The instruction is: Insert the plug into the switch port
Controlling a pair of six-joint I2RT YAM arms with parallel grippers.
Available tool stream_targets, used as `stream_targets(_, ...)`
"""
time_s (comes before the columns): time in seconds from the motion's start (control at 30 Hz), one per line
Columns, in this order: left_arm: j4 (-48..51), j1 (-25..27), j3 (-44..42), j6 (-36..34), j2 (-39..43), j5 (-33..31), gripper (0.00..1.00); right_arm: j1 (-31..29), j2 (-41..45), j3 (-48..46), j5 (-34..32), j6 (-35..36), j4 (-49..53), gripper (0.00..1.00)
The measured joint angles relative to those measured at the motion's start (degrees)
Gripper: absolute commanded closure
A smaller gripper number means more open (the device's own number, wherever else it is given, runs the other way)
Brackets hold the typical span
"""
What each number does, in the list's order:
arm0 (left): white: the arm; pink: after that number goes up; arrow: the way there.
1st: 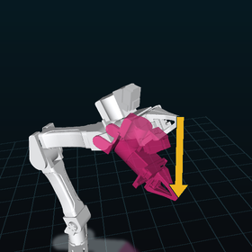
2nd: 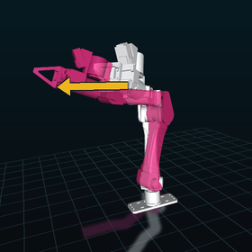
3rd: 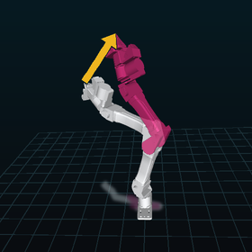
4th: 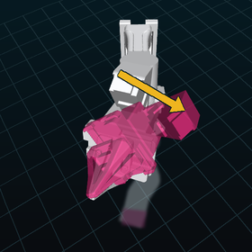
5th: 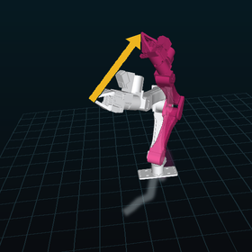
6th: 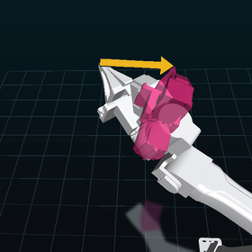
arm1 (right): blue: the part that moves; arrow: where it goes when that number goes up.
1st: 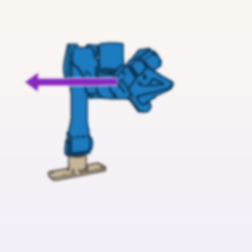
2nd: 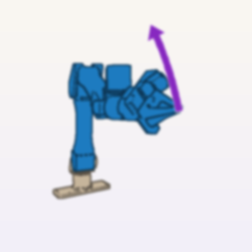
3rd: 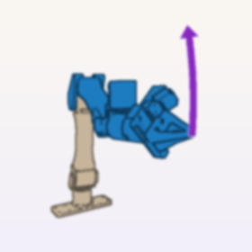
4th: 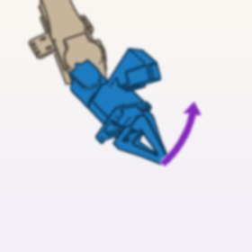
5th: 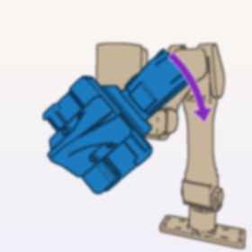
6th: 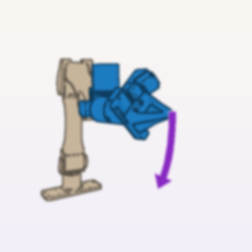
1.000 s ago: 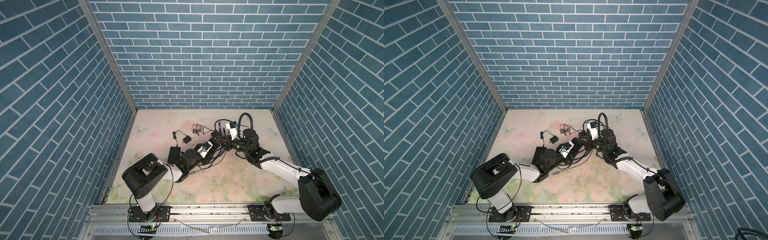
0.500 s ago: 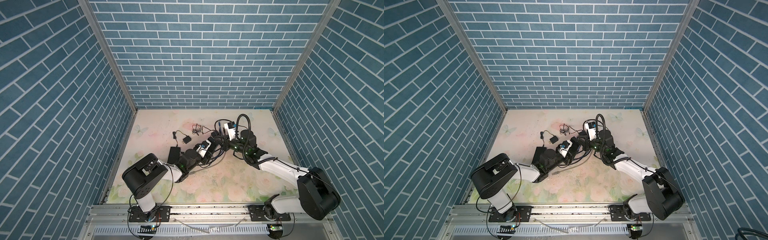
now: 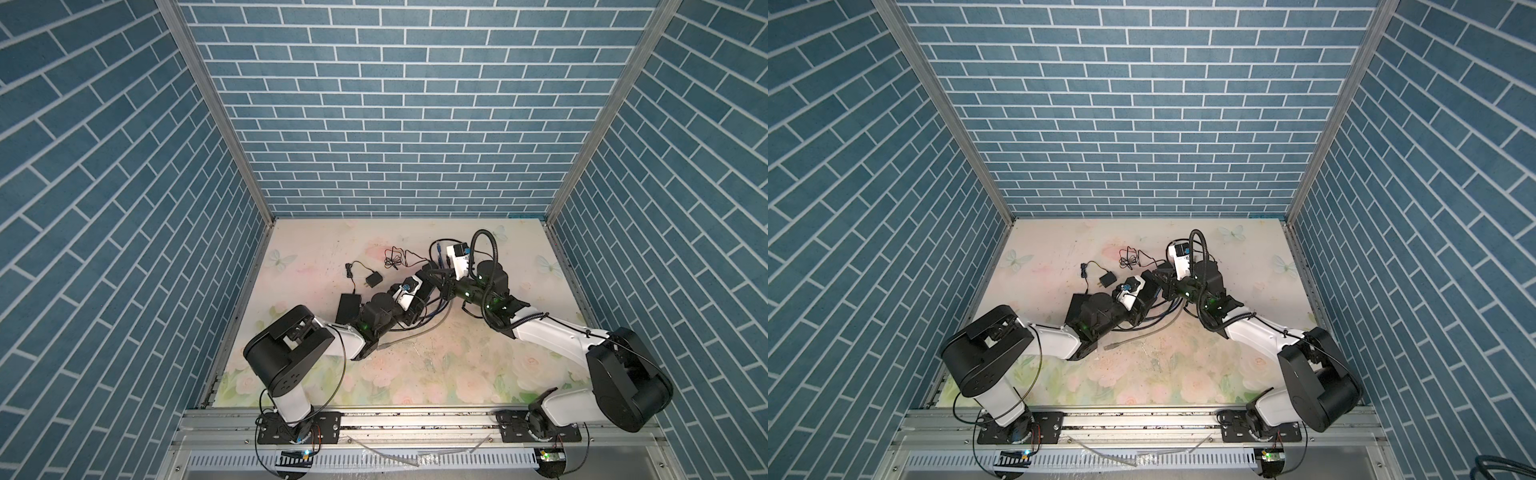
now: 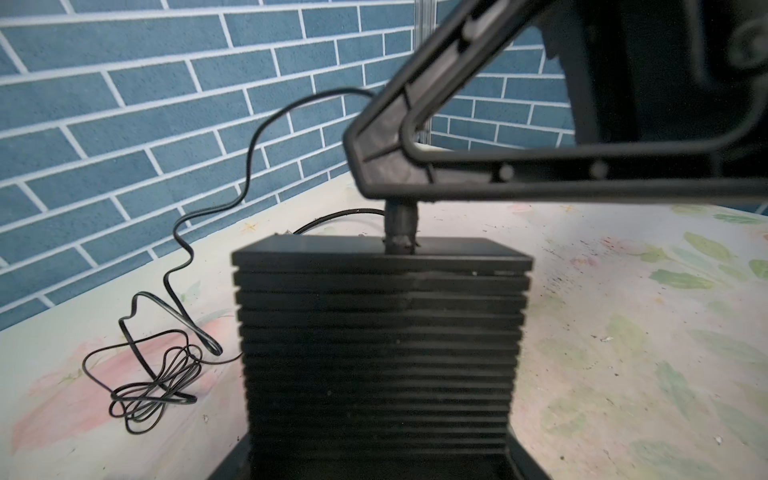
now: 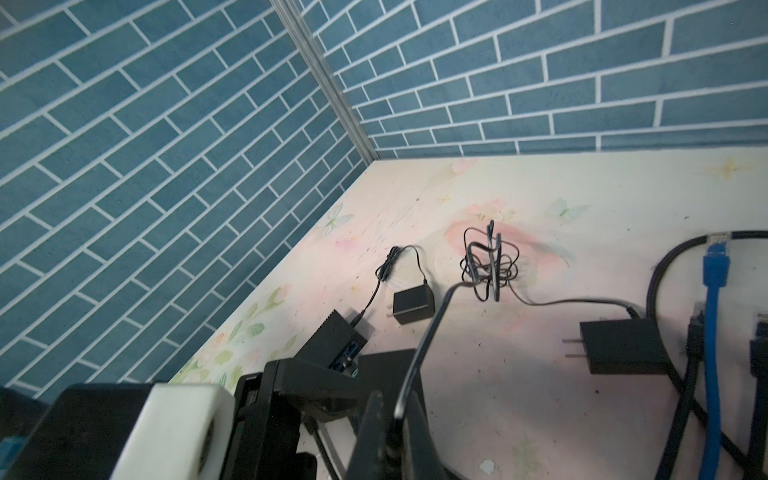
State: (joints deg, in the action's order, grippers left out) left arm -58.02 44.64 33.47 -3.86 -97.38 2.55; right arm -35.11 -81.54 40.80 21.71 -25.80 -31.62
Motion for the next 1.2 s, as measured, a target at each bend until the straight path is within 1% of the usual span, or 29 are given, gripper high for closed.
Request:
stream_targets(0.3, 0.98, -0.61, 1.6, 0.04, 0.0, 0.0, 0.66, -0.5, -1.18, -1.16, -2.47, -1.44, -5.92, 1.0)
stream_targets(0.4, 3.21, -0.83, 2.21, 0.02, 0.17, 0.28, 0.66, -0.52, -1.7, -1.14, -2.95, -1.75, -6.05, 1.0)
stream_targets(0.57, 12.98, -0.85, 4.7, 0.42, 2.45, -0.04, 0.62, -0.87, -1.92, 0.02, -5.42, -3.08, -3.08, 0.98)
stream_targets(0.63, 17.59, -0.83, 6.23, 0.52, 3.02, -0.39, 0.58, -1.07, -2.03, 1.03, -6.82, -3.85, -1.33, 0.96)
stream_targets(0.77, 26.47, -0.74, 9.64, 0.63, 3.1, -1.05, 0.56, -1.38, -2.67, 3.26, -8.87, -3.93, 4.02, 0.93)
stream_targets(0.87, 33.07, -0.79, 12.66, 0.55, 3.08, -1.27, 0.56, -1.38, -2.8, 5.46, -9.97, -3.61, 9.07, 0.85)
stream_targets(1.0, 40.87, -1.44, 17.92, 0.28, 2.23, -1.55, 0.56, -1.09, -2.51, 7.26, -11.23, -1.29, 13.81, 0.76)
stream_targets(1.2, 49.88, -5.09, 27.41, 0.68, -1.84, -0.96, 0.52, 2.4, -0.37, 7.48, -9.62, 0.22, 19.54, 0.68)
